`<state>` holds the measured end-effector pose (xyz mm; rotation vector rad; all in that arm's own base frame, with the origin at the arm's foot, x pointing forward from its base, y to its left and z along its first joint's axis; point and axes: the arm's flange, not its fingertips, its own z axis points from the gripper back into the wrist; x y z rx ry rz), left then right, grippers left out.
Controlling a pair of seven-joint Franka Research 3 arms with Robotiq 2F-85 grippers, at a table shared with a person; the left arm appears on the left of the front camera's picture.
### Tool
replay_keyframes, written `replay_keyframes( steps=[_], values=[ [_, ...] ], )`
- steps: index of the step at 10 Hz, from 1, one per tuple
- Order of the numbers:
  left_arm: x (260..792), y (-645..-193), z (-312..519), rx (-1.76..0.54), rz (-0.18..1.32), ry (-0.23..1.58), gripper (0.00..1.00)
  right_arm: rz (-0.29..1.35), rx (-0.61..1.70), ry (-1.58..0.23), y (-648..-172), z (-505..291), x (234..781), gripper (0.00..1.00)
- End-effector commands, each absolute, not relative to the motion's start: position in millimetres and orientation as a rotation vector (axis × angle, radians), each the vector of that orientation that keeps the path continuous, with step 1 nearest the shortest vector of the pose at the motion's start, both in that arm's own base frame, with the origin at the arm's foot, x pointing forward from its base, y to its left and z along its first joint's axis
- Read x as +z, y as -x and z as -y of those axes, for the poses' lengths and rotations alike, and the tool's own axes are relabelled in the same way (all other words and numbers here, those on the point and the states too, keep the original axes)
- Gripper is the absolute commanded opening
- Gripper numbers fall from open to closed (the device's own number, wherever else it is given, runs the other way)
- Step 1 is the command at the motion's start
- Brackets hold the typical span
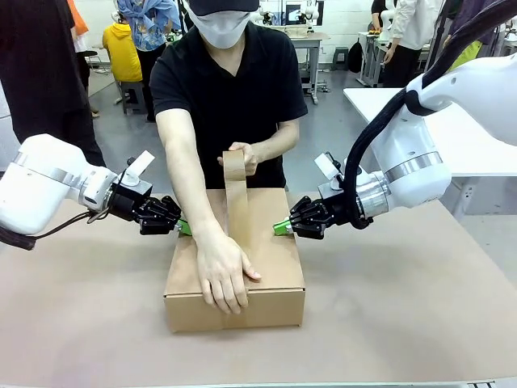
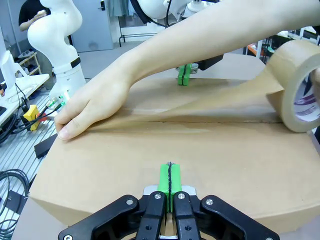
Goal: Wrap the clocks to prevent damage.
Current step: After the human seals the box with tape, release both hands from the side flaps of the Package Box.
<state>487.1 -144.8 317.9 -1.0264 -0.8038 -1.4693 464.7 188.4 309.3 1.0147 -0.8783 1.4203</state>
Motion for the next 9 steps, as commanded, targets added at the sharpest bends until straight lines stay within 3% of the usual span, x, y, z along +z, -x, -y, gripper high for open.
replay_keyframes(
  steps=[1,9],
  values=[
    [317.3,-487.3,145.5,-1.469,0.803,1.022,0.0,0.883,1.406,-1.008,-464.3,-189.2,307.4,0.01],
    [317.3,-487.3,145.5,-1.469,0.803,1.022,0.0,0.883,1.406,-1.008,-464.3,-189.2,307.4,0.01]
  ],
)
